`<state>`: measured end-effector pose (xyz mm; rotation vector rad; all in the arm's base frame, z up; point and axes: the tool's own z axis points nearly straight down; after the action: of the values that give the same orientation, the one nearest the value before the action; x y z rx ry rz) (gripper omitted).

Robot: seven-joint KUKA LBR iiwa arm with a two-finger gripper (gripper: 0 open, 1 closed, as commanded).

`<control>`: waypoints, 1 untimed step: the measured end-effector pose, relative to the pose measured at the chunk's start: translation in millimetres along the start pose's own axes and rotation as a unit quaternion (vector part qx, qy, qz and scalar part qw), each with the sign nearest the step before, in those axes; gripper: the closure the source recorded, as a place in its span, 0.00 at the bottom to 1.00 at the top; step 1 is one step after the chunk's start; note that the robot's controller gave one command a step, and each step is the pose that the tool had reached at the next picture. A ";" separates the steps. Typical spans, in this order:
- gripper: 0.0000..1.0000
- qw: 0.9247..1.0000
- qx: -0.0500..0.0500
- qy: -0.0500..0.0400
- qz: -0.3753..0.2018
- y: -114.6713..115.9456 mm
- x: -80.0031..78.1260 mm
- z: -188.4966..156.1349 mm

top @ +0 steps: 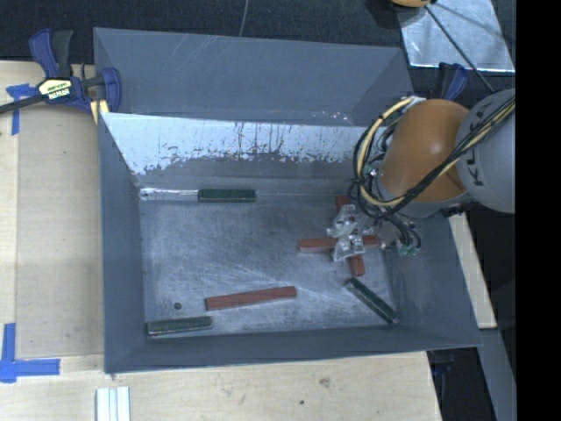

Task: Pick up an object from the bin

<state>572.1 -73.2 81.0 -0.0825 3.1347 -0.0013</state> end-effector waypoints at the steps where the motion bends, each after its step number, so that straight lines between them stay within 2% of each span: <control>1: 1.00 1.000 0.000 0.000 0.000 0.0 0.0 0.0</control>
Offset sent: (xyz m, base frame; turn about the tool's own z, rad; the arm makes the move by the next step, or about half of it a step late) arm -0.0181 -0.0119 0.1341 -0.0028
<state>572.1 -73.1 81.0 -0.0834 3.1347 -0.0015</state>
